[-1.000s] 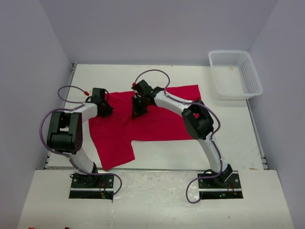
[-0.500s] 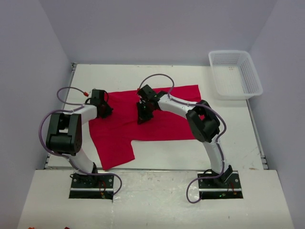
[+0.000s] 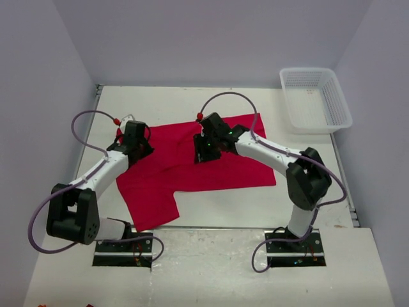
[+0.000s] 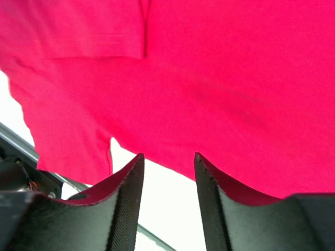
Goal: Fold and stack the t-shirts
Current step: Fold the flattened tshirt in 1/3 of the way
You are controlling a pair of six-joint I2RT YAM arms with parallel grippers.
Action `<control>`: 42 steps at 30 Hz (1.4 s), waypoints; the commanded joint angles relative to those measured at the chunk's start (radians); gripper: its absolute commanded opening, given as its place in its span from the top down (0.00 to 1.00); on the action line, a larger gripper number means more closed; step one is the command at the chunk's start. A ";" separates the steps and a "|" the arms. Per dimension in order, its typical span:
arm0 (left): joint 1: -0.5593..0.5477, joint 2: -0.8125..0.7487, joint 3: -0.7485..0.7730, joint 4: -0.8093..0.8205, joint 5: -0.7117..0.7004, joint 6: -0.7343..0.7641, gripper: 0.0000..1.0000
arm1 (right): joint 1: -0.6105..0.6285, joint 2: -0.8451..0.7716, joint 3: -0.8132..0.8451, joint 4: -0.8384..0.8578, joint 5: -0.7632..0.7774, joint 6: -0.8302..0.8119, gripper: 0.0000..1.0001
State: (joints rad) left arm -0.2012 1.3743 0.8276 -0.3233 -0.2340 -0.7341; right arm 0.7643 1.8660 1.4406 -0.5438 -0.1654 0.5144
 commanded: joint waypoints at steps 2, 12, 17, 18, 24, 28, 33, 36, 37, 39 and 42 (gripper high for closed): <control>-0.033 -0.008 0.037 -0.025 -0.030 0.042 0.75 | -0.031 -0.174 -0.121 0.004 0.082 -0.037 0.59; -0.095 -0.075 0.016 -0.233 -0.165 -0.003 0.70 | -0.269 -0.531 -0.541 -0.001 0.132 0.018 0.44; -0.099 -0.141 -0.018 -0.353 -0.228 -0.036 0.73 | -0.318 -0.611 -0.627 -0.021 0.205 0.102 0.43; -0.102 -0.147 -0.021 -0.362 -0.238 -0.036 0.73 | -0.318 -0.619 -0.643 -0.019 0.208 0.105 0.43; -0.106 -0.138 -0.038 -0.387 -0.236 -0.067 1.00 | -0.319 -0.614 -0.649 0.028 0.098 0.079 0.70; -0.106 -0.026 0.013 -0.364 -0.191 -0.082 1.00 | -0.319 -0.654 -0.666 0.045 0.060 0.079 1.00; -0.106 0.126 0.059 -0.320 -0.142 -0.062 1.00 | -0.321 -0.689 -0.668 0.047 0.043 0.062 1.00; -0.106 0.212 0.091 -0.295 -0.140 -0.053 1.00 | -0.321 -0.709 -0.668 0.045 0.043 0.056 1.00; -0.104 0.244 0.102 -0.281 -0.143 -0.051 1.00 | -0.319 -0.712 -0.666 0.039 0.046 0.053 1.00; -0.104 0.278 0.114 -0.275 -0.142 -0.048 1.00 | -0.319 -0.711 -0.663 0.036 0.053 0.052 1.00; -0.104 0.348 0.140 -0.260 -0.137 -0.041 1.00 | -0.319 -0.703 -0.658 0.038 0.047 0.055 1.00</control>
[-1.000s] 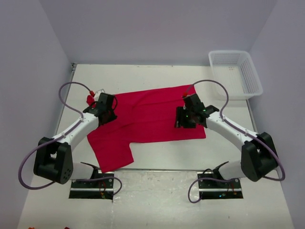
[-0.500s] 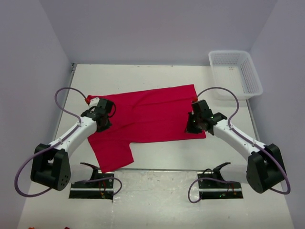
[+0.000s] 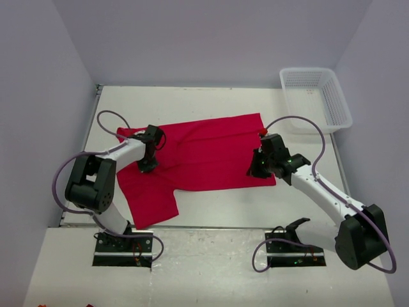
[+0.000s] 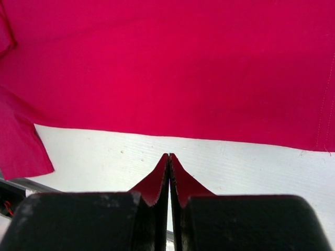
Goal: Fold and stack the t-shirts
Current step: Fold the flattened tshirt in 1/3 of the way
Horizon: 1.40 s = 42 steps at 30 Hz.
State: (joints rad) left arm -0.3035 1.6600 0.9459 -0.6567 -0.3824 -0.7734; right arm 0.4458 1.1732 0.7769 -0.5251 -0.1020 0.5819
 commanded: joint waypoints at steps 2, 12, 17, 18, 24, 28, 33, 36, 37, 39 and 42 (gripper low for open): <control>-0.002 0.089 0.050 0.080 0.010 0.006 1.00 | -0.001 -0.001 0.010 0.025 -0.025 -0.011 1.00; 0.018 0.188 0.136 0.078 0.019 0.029 1.00 | -0.002 0.169 0.081 0.042 -0.011 -0.016 1.00; -0.002 0.091 0.054 0.066 0.028 -0.027 1.00 | -0.004 0.292 0.203 0.047 -0.041 -0.051 1.00; -0.014 0.040 0.024 0.060 0.031 -0.036 1.00 | -0.002 0.305 0.225 0.045 -0.044 -0.059 1.00; -0.042 -0.146 0.001 -0.036 0.034 -0.102 1.00 | -0.013 0.428 0.364 0.027 -0.085 -0.068 1.00; -0.046 -0.192 0.039 -0.063 0.014 -0.104 1.00 | -0.018 0.514 0.450 0.010 -0.122 -0.070 1.00; -0.045 -0.066 0.183 -0.057 -0.004 -0.058 1.00 | -0.033 0.632 0.542 -0.025 -0.154 -0.077 1.00; -0.034 0.062 0.293 -0.041 0.037 0.018 1.00 | -0.045 0.687 0.593 -0.038 -0.201 -0.085 1.00; -0.031 0.095 0.319 -0.041 0.063 0.026 1.00 | -0.048 0.709 0.631 -0.052 -0.234 -0.093 1.00; -0.026 0.177 0.385 -0.043 0.073 0.048 1.00 | -0.053 0.753 0.686 -0.131 -0.240 -0.119 1.00; -0.016 0.242 0.428 -0.037 0.085 0.066 1.00 | -0.053 0.816 0.766 -0.193 -0.234 -0.145 1.00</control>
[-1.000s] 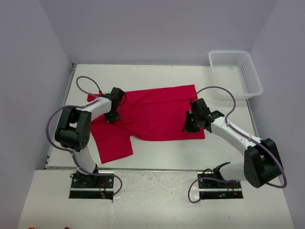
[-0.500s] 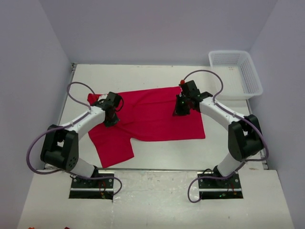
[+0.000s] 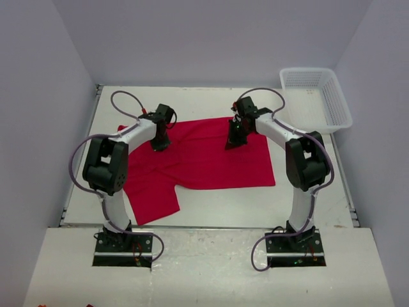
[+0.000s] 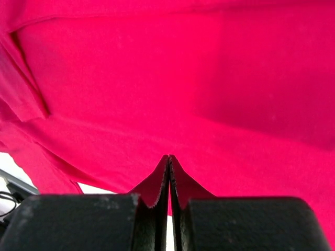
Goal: Fold and stack the t-shirts
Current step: Fold the flattened tshirt in 1/3 of the way
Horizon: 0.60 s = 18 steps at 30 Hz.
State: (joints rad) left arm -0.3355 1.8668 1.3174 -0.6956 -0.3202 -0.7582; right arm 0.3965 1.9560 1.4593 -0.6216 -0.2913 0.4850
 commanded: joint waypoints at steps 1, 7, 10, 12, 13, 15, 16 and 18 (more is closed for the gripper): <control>0.021 0.049 0.065 0.005 0.029 0.057 1.00 | -0.004 0.049 0.087 -0.101 -0.045 -0.054 1.00; 0.059 0.146 0.106 0.005 0.035 0.100 1.00 | -0.004 0.083 0.050 -0.118 -0.062 -0.080 1.00; 0.072 0.192 0.117 0.018 0.043 0.114 1.00 | -0.001 0.077 0.010 -0.089 -0.074 -0.065 1.00; 0.073 0.215 0.138 0.022 0.044 0.126 1.00 | -0.001 0.069 -0.010 -0.067 -0.089 -0.053 1.00; 0.073 0.224 0.147 0.022 0.049 0.132 1.00 | 0.001 0.063 -0.016 -0.061 -0.091 -0.049 1.00; 0.072 0.258 0.181 0.024 0.053 0.145 1.00 | 0.008 0.032 -0.045 -0.026 -0.091 -0.045 1.00; 0.073 0.278 0.193 0.025 0.065 0.149 1.00 | 0.013 0.024 -0.048 -0.021 -0.082 -0.043 1.00; 0.073 0.299 0.229 0.027 0.079 0.161 1.00 | 0.019 0.024 -0.044 -0.023 -0.075 -0.046 1.00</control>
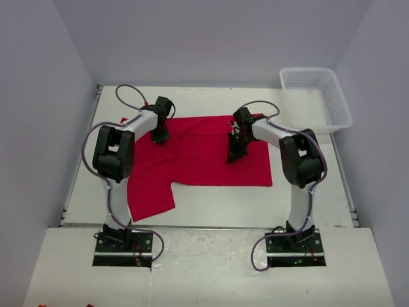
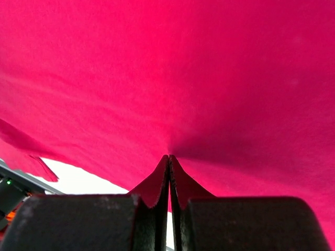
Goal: Fold and stack the t-shirts
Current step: Fold the flattened tshirt in 1/3 of the way
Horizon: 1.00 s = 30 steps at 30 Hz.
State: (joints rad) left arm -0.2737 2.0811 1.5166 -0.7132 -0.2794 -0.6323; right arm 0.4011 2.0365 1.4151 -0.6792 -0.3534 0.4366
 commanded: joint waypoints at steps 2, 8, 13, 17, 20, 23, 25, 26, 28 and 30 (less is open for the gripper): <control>0.011 0.111 0.063 0.047 0.062 0.042 1.00 | 0.016 -0.042 0.010 0.020 -0.003 0.001 1.00; 0.010 0.174 0.143 0.055 0.082 0.072 1.00 | 0.016 -0.041 0.013 0.033 0.021 0.011 1.00; 0.010 0.223 0.208 0.040 0.083 0.092 1.00 | 0.015 -0.053 0.021 0.047 0.034 0.008 1.00; 0.008 0.200 0.189 0.050 0.062 0.094 1.00 | 0.016 -0.107 0.002 0.096 0.031 -0.009 1.00; 0.004 0.117 0.118 0.090 0.011 0.089 1.00 | 0.016 -0.139 -0.008 0.128 0.018 -0.032 1.00; -0.001 0.021 0.048 0.119 -0.026 0.086 0.85 | 0.015 -0.176 -0.010 0.136 -0.002 -0.053 0.95; -0.004 -0.047 0.012 0.121 -0.040 0.085 0.78 | 0.016 -0.208 -0.013 0.148 -0.024 -0.064 0.90; -0.005 -0.070 -0.001 0.124 -0.046 0.085 0.76 | 0.016 -0.220 -0.018 0.159 -0.035 -0.065 0.88; -0.018 -0.149 -0.041 0.127 -0.066 0.083 0.69 | 0.016 -0.266 -0.033 0.162 -0.050 -0.067 0.79; -0.030 -0.206 -0.067 0.118 -0.095 0.083 0.63 | 0.019 -0.306 -0.057 0.159 -0.053 -0.062 0.63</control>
State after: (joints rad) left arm -0.2821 2.0144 1.4696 -0.6136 -0.3077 -0.5568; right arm 0.4152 1.8206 1.3846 -0.5449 -0.3656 0.3946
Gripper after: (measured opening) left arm 0.356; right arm 0.319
